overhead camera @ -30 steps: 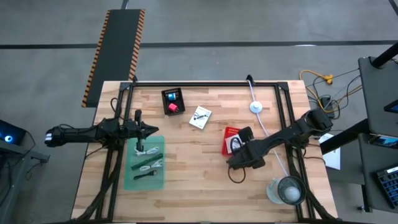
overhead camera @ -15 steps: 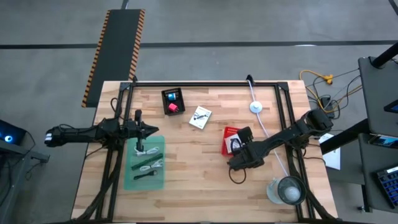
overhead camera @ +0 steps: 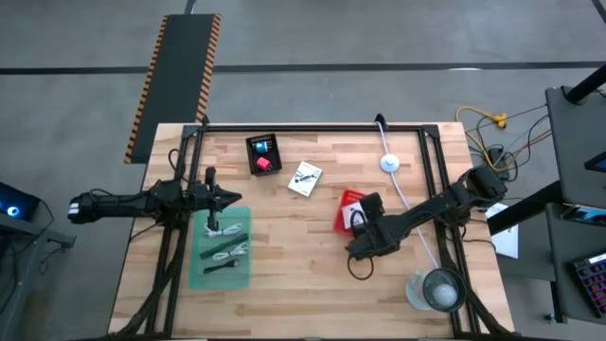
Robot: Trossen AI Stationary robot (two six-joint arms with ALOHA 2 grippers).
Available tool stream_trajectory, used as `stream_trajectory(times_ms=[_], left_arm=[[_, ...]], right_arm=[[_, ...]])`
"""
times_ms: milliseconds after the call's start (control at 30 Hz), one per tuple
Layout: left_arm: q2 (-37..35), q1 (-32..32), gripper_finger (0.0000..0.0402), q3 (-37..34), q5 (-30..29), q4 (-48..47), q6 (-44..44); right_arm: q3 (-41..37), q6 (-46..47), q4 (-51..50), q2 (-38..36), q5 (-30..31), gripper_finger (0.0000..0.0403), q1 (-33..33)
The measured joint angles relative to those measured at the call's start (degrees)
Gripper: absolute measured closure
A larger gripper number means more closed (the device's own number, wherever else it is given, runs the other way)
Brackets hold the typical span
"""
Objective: Pick and place items into bin
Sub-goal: Put the bottom white USB box into the orange bin
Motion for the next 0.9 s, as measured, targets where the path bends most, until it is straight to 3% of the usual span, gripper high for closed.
stream_trajectory(times_ms=[267,567,900], left_arm=[[0.0,0.0,0.0400,0.0,0.0,0.0,0.0],[0.0,0.0,0.0400,0.0,0.0,0.0,0.0],[0.0,0.0,0.0400,0.0,0.0,0.0,0.0]], right_arm=[[0.3,-0.1,-0.3,0.0,0.7,0.0344,0.0],[3.3,-0.7,-0.9,0.0,0.6,0.0349,0.0],[10.0,-15.2,-2.5,-1.5,1.0,0.0350,-0.1]])
